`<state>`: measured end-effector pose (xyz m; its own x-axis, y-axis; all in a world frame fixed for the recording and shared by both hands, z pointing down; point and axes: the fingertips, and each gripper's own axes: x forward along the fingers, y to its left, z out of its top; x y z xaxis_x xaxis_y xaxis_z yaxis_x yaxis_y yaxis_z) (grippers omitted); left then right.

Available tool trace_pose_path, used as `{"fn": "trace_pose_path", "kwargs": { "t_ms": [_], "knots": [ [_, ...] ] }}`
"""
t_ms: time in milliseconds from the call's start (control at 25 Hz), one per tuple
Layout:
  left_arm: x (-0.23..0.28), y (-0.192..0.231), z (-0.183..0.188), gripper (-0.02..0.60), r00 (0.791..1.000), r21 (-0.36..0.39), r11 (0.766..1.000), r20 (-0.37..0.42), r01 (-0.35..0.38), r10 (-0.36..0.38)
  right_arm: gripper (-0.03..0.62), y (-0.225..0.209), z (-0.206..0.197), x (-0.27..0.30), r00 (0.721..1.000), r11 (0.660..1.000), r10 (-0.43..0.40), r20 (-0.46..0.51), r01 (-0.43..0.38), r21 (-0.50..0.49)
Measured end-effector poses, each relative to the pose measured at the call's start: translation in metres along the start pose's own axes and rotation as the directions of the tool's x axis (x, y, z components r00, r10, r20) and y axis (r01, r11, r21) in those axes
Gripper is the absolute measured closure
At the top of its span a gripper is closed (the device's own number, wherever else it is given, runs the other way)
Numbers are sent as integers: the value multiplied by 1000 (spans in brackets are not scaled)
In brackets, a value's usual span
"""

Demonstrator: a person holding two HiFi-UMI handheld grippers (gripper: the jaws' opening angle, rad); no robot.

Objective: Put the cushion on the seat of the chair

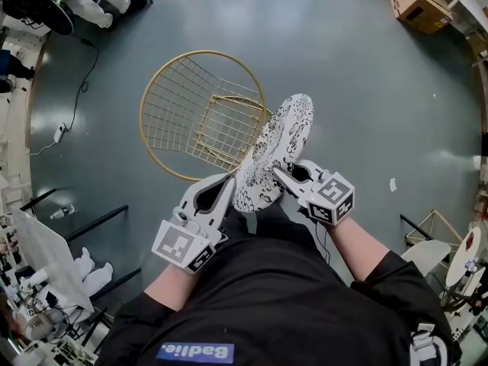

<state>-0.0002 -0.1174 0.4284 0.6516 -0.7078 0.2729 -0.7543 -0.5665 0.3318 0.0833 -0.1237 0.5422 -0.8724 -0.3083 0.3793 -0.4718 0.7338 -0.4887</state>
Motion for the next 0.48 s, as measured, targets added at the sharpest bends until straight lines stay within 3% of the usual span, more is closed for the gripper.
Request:
{"fn": "trace_pose_path", "kwargs": {
  "t_ms": [200,480],
  "knots": [
    [21,3,-16,565,1000,-27,999,-18,-20,20,557,-36,-27,9,998,1000,16,-62,-16,-3],
    [32,24,-44,565,999,-67,998,-42,-2,-1,557,-72,-78,46,990,999,-24,-140,27,21]
  ]
}}
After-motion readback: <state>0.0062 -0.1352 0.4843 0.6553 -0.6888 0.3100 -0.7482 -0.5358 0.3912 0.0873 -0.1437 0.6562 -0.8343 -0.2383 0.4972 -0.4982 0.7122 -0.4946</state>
